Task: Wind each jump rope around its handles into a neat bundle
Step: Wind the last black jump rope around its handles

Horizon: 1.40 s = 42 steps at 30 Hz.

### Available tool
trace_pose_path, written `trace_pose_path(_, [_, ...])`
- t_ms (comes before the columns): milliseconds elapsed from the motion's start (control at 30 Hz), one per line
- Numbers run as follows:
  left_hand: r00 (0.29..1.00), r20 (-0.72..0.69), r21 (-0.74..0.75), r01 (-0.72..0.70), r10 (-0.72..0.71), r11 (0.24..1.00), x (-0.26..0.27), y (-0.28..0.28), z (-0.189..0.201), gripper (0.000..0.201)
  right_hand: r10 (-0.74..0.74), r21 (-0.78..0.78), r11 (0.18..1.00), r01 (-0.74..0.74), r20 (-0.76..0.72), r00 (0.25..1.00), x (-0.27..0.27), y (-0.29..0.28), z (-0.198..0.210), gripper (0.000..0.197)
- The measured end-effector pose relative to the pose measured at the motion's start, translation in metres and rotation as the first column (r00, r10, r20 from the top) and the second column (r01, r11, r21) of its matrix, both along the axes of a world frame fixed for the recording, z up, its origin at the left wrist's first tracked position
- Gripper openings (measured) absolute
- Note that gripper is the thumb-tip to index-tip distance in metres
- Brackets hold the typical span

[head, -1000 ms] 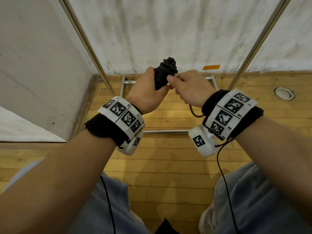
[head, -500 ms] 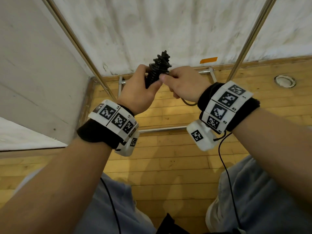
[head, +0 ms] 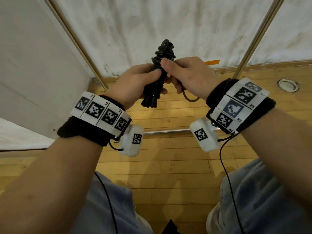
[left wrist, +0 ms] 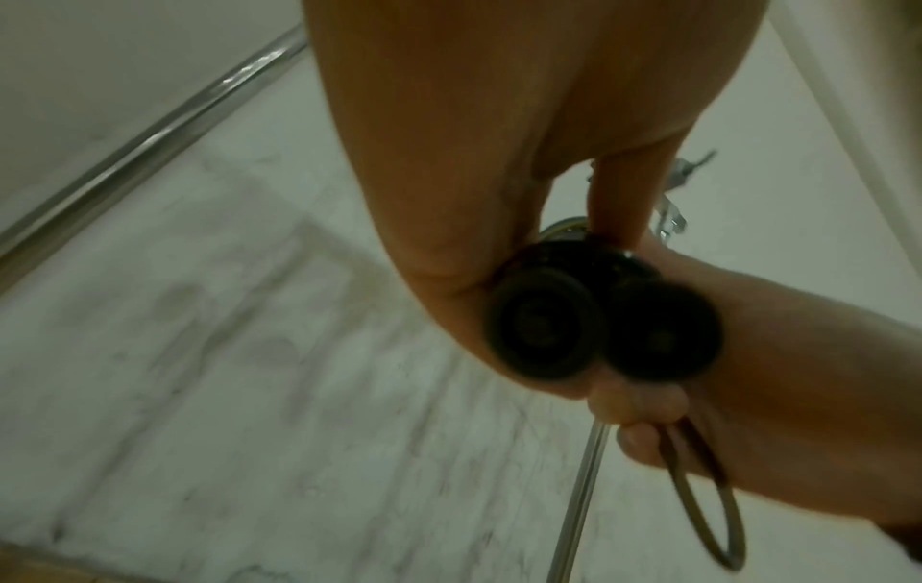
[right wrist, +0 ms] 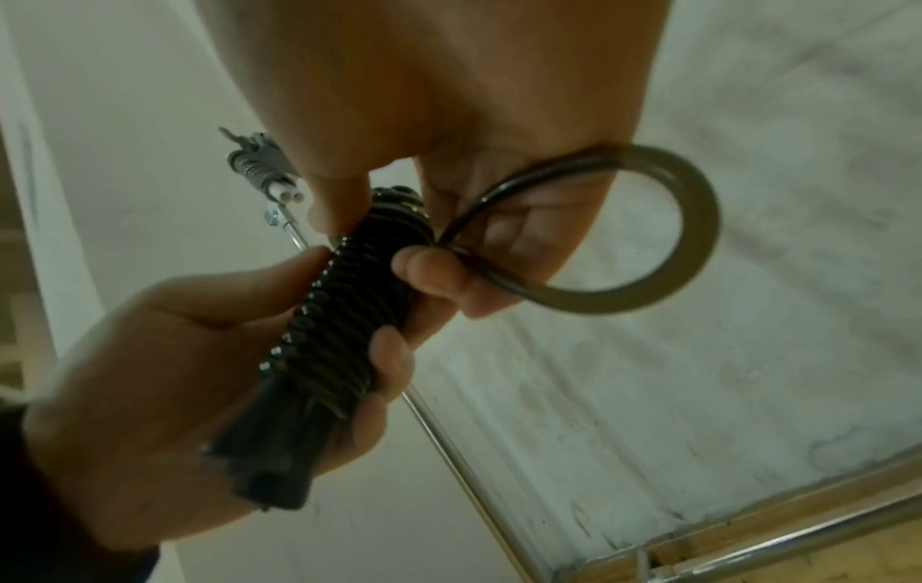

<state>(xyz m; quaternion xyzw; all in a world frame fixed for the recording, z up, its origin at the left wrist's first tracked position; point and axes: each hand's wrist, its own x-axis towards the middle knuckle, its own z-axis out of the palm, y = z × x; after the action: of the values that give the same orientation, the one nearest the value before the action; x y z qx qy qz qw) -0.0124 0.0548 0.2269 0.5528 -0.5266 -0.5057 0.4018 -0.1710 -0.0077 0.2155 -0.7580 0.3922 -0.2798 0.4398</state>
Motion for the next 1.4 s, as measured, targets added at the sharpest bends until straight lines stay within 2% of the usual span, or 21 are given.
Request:
trace_pose_path(233, [0.978, 0.125, -0.152, -0.146, 0.165, 0.978, -0.007, 0.0, -0.008, 0.027, -0.064, 0.005, 0.998, 0.065, -0.134, 0.989, 0.005, 0.004, -0.004, 0.061])
trace_pose_path(367, [0.925, 0.275, -0.2, -0.21, 0.26, 0.957, -0.01, 0.0, -0.016, 0.041, -0.017, -0.014, 1.0, 0.015, -0.143, 0.99, 0.012, 0.013, -0.006, 0.056])
trace_pose_path(433, [0.931, 0.25, -0.194, -0.22, 0.265, 0.956, -0.009, 0.0, -0.017, 0.045, -0.009, -0.016, 1.0, 0.007, -0.131, 0.991, 0.012, 0.016, -0.006, 0.054])
trace_pose_path(500, [0.958, 0.165, -0.175, -0.204, 0.233, 0.963, -0.007, 0.0, -0.014, 0.044, -0.001, 0.026, 1.0, 0.003, -0.082, 0.997, 0.011, 0.017, -0.003, 0.055])
trace_pose_path(567, [0.983, 0.111, -0.177, -0.123, 0.144, 0.976, -0.008, 0.0, -0.01, 0.035, 0.01, 0.076, 0.997, -0.009, -0.021, 1.0, 0.01, 0.017, -0.001, 0.058])
trace_pose_path(633, [0.987, 0.134, -0.191, -0.064, 0.09, 0.979, -0.012, 0.002, -0.007, 0.025, 0.011, 0.087, 0.996, -0.011, 0.002, 1.0, 0.01, 0.017, 0.0, 0.058])
trace_pose_path(800, [0.971, 0.178, -0.174, -0.128, 0.159, 0.976, -0.016, -0.001, -0.013, 0.023, -0.016, 0.056, 0.998, 0.021, -0.09, 0.996, 0.011, 0.015, -0.003, 0.06])
trace_pose_path(900, [0.947, 0.273, -0.209, -0.11, 0.166, 0.972, -0.017, 0.0, -0.014, 0.01, -0.001, 0.083, 0.997, 0.009, -0.104, 0.995, 0.011, 0.012, -0.005, 0.06])
trace_pose_path(967, [0.932, 0.295, -0.223, -0.148, 0.212, 0.963, -0.018, 0.0, -0.016, 0.016, 0.008, 0.076, 0.997, 0.0, -0.103, 0.995, 0.012, 0.012, -0.007, 0.058])
trace_pose_path(1033, [0.941, 0.274, -0.203, -0.145, 0.199, 0.968, -0.019, -0.001, -0.016, 0.023, -0.003, 0.045, 0.999, 0.007, -0.095, 0.996, 0.012, 0.011, -0.008, 0.057])
trace_pose_path(1200, [0.994, 0.054, -0.072, -0.092, 0.096, 0.993, -0.013, 0.001, -0.007, 0.025, -0.012, 0.057, 0.998, 0.012, 0.002, 1.0, 0.006, 0.005, -0.005, 0.053])
trace_pose_path(1300, [0.99, 0.074, -0.121, -0.114, 0.124, 0.986, -0.013, 0.004, -0.006, 0.025, 0.006, 0.111, 0.994, -0.009, 0.022, 1.0, 0.006, 0.005, -0.004, 0.056])
trace_pose_path(1400, [0.967, 0.155, -0.186, -0.171, 0.201, 0.968, -0.015, 0.003, -0.01, 0.021, 0.005, 0.199, 0.98, -0.004, -0.007, 1.0, 0.01, 0.008, -0.004, 0.067])
